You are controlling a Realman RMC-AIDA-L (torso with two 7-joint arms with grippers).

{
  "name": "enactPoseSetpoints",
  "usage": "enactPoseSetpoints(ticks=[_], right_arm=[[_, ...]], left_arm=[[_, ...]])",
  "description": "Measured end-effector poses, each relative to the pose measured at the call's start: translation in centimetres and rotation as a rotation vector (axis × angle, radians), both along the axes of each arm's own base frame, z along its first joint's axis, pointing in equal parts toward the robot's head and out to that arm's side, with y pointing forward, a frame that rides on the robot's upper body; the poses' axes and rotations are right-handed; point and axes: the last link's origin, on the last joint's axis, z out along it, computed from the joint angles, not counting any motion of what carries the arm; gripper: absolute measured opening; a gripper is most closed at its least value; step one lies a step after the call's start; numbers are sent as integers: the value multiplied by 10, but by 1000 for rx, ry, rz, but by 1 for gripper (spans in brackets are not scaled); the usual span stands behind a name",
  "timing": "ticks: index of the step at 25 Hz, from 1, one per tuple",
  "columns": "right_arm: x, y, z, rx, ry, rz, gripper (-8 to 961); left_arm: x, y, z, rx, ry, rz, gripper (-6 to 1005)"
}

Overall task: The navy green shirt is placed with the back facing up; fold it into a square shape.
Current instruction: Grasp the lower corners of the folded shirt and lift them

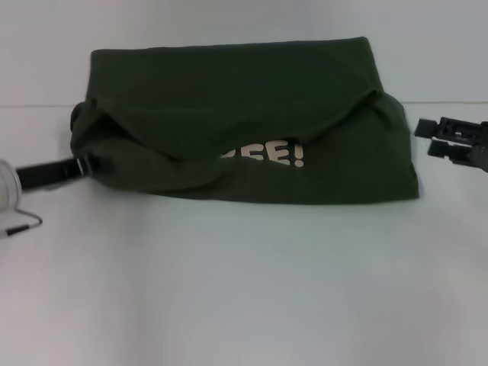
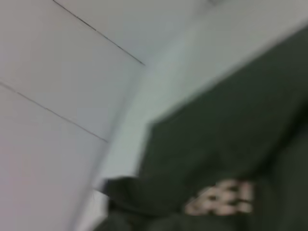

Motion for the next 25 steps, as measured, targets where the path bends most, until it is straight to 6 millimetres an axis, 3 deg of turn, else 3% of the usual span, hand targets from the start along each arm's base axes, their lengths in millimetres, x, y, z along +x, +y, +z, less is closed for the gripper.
enactPoseSetpoints(ticks=[8,13,17,25], right_arm=[[-8,51,25,-80,-366,-142,732],[-28,70,14,-106,-522,-102,726],[-34,72,-5,-141,-567,-86,721],[-20,65,-29,-182,-607,-117,710]], left_arm=[[30,26,20,-8,-53,-18,74],[39,32,20,-5,-65,-21,74],[40,33,20,-5,-73,-22,74],[42,34,19,-3,-77,-24,74]])
